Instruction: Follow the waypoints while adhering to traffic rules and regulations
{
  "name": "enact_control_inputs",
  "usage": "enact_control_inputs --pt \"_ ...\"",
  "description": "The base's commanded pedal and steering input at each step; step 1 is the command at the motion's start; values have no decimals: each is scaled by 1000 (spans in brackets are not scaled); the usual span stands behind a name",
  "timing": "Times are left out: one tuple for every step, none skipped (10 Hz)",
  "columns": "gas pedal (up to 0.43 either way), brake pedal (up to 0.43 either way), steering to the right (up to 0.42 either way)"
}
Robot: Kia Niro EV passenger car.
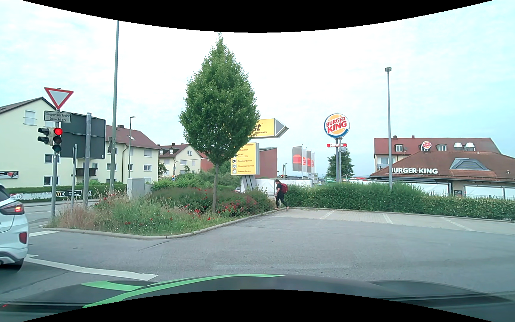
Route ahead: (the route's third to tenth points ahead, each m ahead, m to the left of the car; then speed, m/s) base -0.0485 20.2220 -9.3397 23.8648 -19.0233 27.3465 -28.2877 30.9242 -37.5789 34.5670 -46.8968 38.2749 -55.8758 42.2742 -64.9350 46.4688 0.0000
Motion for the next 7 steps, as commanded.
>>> enact_control_inputs --pt "0 122 -359" --pt "0 110 -359" --pt "0 104 -359" --pt "0 104 -360" --pt "0 104 -359" --pt "0 104 -360" --pt "0 104 -359"
